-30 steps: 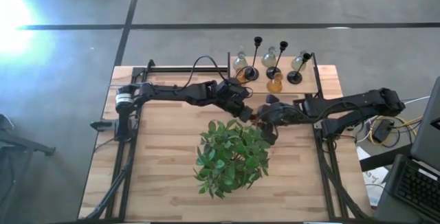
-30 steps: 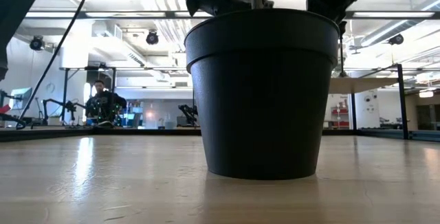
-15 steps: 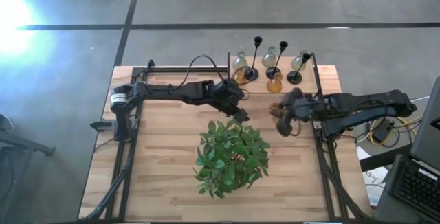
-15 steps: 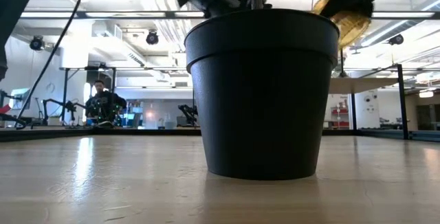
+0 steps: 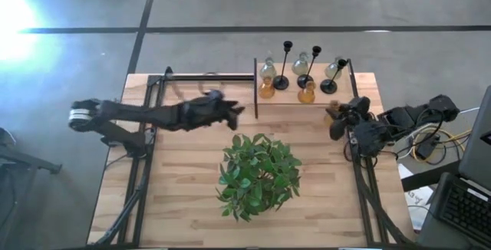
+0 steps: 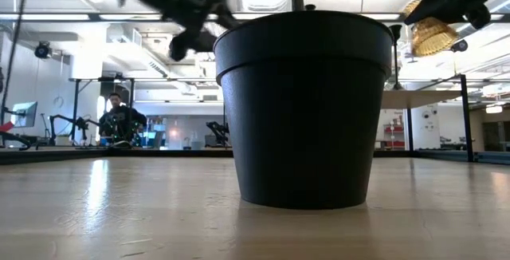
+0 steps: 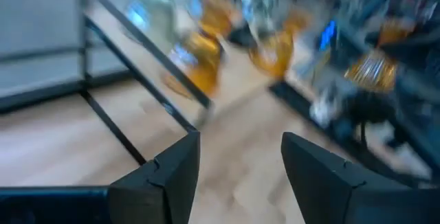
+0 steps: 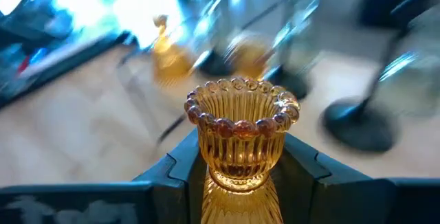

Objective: Pick & Place candle stick holders
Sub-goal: Put the yellow glass candle holder on the shelf

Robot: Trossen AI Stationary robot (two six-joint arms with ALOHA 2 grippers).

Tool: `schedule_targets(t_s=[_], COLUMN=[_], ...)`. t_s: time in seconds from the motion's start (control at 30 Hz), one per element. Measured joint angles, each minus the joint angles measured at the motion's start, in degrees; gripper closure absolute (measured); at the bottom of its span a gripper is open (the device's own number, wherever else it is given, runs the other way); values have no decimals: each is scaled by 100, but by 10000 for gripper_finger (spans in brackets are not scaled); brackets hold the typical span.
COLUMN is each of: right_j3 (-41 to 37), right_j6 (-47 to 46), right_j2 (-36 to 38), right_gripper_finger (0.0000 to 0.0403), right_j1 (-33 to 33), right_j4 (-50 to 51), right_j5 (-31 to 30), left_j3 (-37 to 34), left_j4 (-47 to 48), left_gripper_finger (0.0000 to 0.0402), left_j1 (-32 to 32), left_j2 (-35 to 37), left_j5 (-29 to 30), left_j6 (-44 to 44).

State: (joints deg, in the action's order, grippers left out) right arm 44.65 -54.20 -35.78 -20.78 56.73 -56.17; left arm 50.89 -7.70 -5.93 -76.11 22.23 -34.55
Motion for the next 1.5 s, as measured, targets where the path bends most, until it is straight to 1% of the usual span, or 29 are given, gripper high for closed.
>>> schedule_targets(t_s=[0.1,0.17,0.2,0.27,0.37,0.5,0.6,0.8,0.93,1.03,1.13,1.23,1.33,1.43,1.5], right_j3=[-119,-148,-166,-215,-336,-579,-741,-759,-668,-519,-381,-212,-165,-249,-364], right_j6=[-51,-43,-52,-99,-328,-824,-882,-791,-484,-73,108,1,-380,-692,-716], right_j2=[-9,-98,-144,-217,-246,-310,-384,-327,-325,-323,-249,-68,171,414,483], right_gripper_finger=[285,285,285,285,285,285,285,285,285,285,285,285,285,285,285], right_j1=[-175,-196,-194,-145,-18,170,286,342,548,708,851,961,976,969,971], right_j4=[-9,-18,-19,39,45,39,24,31,53,49,195,690,1154,1202,1198], right_j5=[-1139,-1778,-2026,-2327,-2383,-2679,-2768,-2495,-2490,-2493,-2591,-2637,-2626,-2608,-2609], left_j3=[-903,-1368,-1563,-1882,-2266,-2565,-2664,-2690,-2688,-2688,-2688,-2685,-2683,-2683,-2683], left_j4=[-938,-1319,-1481,-1750,-2113,-2233,-2230,-2229,-2230,-2228,-2228,-2228,-2230,-2230,-2233], left_gripper_finger=[193,193,193,193,193,193,193,193,193,193,193,193,193,193,193], left_j1=[-33,-42,-46,-54,-122,-266,-367,-455,-490,-490,-490,-490,-490,-490,-490], left_j2=[537,771,871,1054,1219,1289,1252,1082,966,885,840,828,847,850,850], left_j5=[395,653,786,1081,1342,1391,1386,1370,1367,1367,1367,1376,1384,1386,1413], left_j6=[248,701,927,1209,1410,1705,1716,1720,1714,1710,1708,1707,1706,1668,1619])
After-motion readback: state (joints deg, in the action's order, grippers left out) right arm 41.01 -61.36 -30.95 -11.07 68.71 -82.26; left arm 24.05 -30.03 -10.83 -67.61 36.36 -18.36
